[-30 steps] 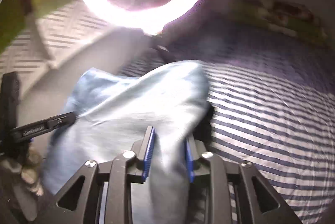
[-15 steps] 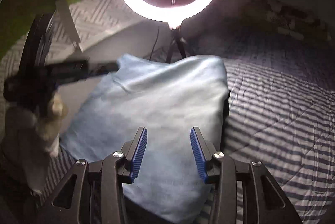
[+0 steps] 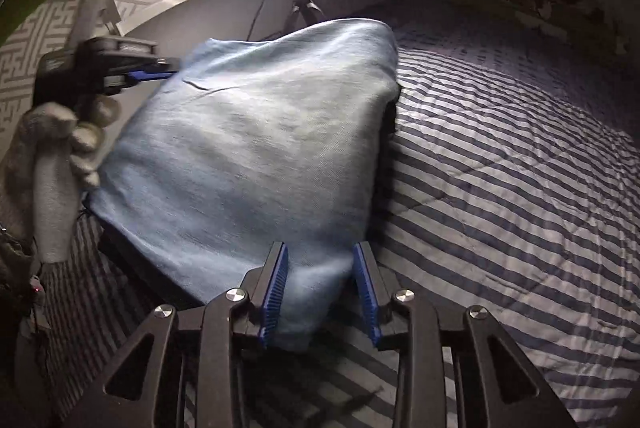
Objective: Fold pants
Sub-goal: 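Lower the jeans onto the black-and-blue bag and open both tools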
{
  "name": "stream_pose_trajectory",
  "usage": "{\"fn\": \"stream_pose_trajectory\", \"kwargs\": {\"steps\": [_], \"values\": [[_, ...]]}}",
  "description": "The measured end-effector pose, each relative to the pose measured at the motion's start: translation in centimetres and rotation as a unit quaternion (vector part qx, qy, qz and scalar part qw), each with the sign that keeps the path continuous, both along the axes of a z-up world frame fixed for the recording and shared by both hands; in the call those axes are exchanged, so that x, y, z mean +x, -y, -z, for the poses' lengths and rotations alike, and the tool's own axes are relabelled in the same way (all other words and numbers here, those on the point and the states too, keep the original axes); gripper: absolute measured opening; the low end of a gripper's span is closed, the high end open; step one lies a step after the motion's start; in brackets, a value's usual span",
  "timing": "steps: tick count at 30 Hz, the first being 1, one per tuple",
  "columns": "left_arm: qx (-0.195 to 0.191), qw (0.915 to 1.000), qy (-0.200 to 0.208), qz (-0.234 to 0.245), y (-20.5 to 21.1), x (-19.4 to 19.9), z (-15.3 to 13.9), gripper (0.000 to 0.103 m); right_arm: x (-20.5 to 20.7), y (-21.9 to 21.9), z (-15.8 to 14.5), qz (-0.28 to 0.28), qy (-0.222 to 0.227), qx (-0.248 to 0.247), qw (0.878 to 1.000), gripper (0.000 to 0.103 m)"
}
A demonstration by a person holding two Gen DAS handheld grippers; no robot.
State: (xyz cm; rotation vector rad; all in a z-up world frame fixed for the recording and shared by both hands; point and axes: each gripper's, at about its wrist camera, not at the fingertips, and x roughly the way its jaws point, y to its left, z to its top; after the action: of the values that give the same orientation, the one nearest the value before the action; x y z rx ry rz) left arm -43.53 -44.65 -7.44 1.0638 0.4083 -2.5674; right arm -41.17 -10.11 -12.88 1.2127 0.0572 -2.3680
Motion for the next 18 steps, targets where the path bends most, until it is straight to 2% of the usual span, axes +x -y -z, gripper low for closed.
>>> {"fn": "stream_pose_trajectory", "kwargs": {"steps": [3,6,8,10,13,15,18], "values": [[0.021,0.9995,-0.009,0.023,-1.4,4.2,-1.0,0.028,1.3,-1.9,-0.9,0.022,0.006,-0.005,1.0,0.03],[-0.014,0.9969,-0.002,0.078,-5.1,7.7,-1.0,0.037,3.5,-3.4,-2.1,0.032,0.007,-0.013,0.999,0.03],[-0.025,0.9938,0.017,0.107,-7.7,9.3,-0.2,0.044,5.1,-4.1,-2.9,0.033,0.004,-0.009,0.999,0.031],[-0.034,0.9918,0.052,0.112,-9.8,10.7,1.8,0.049,7.1,-4.8,-4.0,0.034,0.001,-0.004,0.999,0.032],[-0.046,0.9909,0.086,0.092,-11.9,12.8,3.4,0.048,10.4,-6.3,-5.9,0.038,-0.004,-0.001,0.999,0.032],[-0.015,0.9909,0.097,0.093,-13.6,15.0,2.7,0.047,13.1,-7.7,-7.3,0.046,-0.011,0.002,0.999,0.032],[-0.027,0.9926,0.056,0.105,-17.6,19.5,-0.7,0.049,17.0,-9.8,-9.3,0.061,-0.027,0.0,0.998,0.04]]}}
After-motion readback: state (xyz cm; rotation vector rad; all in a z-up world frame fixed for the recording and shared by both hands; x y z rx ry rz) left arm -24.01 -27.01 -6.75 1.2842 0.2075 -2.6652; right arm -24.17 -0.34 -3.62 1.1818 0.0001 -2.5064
